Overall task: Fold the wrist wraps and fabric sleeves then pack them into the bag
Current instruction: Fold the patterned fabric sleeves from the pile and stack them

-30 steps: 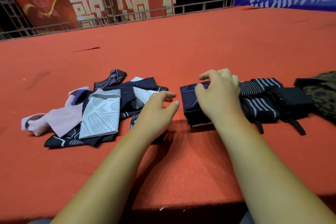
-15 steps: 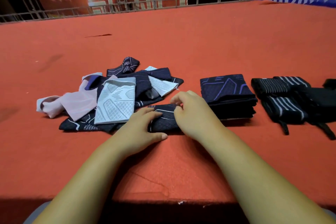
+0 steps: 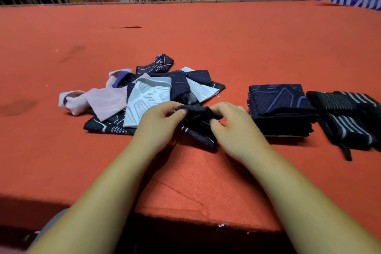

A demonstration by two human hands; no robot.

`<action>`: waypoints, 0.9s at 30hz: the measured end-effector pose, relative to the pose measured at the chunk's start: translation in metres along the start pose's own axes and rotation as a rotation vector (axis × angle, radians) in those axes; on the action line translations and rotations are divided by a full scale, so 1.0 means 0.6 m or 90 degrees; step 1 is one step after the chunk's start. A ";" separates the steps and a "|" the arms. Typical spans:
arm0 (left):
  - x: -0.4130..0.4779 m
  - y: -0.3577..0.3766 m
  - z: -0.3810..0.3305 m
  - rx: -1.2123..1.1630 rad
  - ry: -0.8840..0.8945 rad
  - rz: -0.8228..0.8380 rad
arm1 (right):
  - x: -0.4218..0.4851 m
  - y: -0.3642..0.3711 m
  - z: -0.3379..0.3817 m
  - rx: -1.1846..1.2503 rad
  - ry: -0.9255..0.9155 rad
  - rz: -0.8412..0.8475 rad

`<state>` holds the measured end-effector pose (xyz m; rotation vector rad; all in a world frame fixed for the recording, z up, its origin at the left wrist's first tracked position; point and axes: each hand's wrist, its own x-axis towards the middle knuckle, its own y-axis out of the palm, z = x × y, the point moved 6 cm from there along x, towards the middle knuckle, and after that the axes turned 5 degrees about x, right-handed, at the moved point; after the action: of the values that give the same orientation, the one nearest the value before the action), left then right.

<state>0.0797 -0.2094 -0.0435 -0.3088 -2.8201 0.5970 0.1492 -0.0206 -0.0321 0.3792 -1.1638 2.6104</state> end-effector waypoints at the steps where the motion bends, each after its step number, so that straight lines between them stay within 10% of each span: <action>1: 0.000 -0.003 -0.001 -0.035 -0.006 0.002 | 0.001 -0.003 0.002 0.015 -0.013 -0.026; 7: -0.008 -0.011 -0.006 -0.093 -0.035 0.059 | 0.003 -0.016 0.012 0.022 -0.048 -0.099; 19: -0.010 -0.009 0.022 -0.135 -0.217 0.122 | -0.010 0.024 -0.002 -0.008 0.116 0.147; 27: -0.016 -0.005 0.011 -0.001 -0.082 0.130 | -0.009 0.028 -0.009 -0.019 0.154 0.120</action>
<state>0.0869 -0.2169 -0.0497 -0.5831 -2.9341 0.6792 0.1479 -0.0281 -0.0486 -0.0549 -1.2033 2.6982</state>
